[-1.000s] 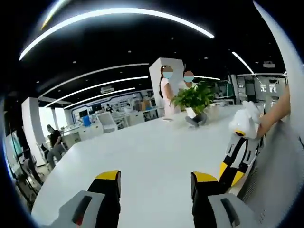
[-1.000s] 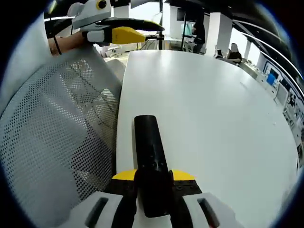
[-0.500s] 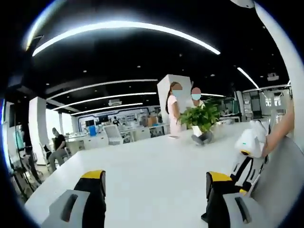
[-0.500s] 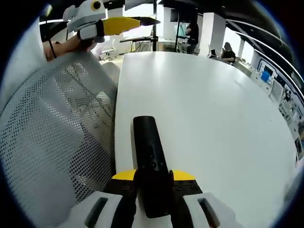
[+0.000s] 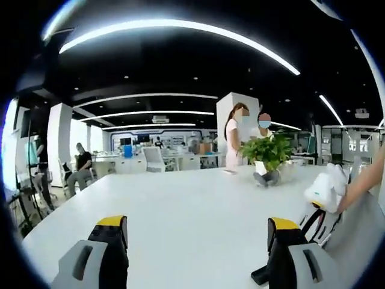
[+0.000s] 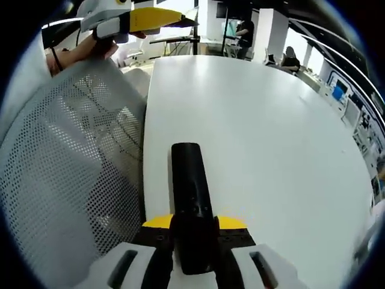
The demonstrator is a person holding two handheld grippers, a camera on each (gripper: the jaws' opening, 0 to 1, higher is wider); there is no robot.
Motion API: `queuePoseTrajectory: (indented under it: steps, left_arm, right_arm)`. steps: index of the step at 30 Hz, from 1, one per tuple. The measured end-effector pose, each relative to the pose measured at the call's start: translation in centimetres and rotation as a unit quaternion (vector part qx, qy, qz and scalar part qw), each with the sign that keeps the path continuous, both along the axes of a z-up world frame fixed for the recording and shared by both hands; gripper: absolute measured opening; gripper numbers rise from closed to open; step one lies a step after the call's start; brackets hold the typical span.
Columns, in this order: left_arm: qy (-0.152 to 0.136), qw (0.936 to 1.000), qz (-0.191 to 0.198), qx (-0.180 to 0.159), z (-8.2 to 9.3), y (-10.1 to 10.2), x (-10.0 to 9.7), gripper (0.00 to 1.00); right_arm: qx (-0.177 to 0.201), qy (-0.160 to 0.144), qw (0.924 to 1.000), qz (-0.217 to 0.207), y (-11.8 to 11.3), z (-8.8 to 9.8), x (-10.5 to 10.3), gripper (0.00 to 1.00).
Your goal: Press the specified remote control buttons in sequence, fully releasing each button before pressing the next.
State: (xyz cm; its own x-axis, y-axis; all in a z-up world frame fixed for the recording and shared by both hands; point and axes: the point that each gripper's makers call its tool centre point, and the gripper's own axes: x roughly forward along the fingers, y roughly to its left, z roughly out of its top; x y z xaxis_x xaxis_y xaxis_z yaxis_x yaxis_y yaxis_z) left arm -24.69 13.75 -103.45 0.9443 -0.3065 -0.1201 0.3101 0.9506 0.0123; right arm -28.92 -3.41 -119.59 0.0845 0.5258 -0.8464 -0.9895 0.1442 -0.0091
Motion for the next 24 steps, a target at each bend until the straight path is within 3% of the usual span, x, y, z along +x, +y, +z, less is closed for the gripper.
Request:
queuePoseTrajectory:
  steps: [6, 10, 13, 24]
  left_arm:
    - [0.001, 1.0, 0.004, 0.002, -0.1, 0.1, -0.1, 1.0]
    - [-0.016, 0.9996, 0.007, 0.022, 0.3, 0.3, -0.2, 1.0]
    - [-0.002, 0.9997, 0.007, 0.025, -0.3, 0.2, -0.1, 1.0]
    - [-0.008, 0.9995, 0.003, 0.03, -0.1, 0.1, -0.2, 1.0]
  right_arm:
    - [-0.007, 0.003, 1.0, 0.004, 0.1, 0.0, 1.0, 0.22]
    - [-0.011, 0.014, 0.9998, 0.007, 0.1, 0.1, 1.5, 0.21]
    - [-0.014, 0.014, 0.9997, 0.013, 0.2, 0.1, 1.9, 0.21]
    - [-0.033, 0.029, 0.9989, 0.015, 0.1, 0.0, 4.1, 0.21]
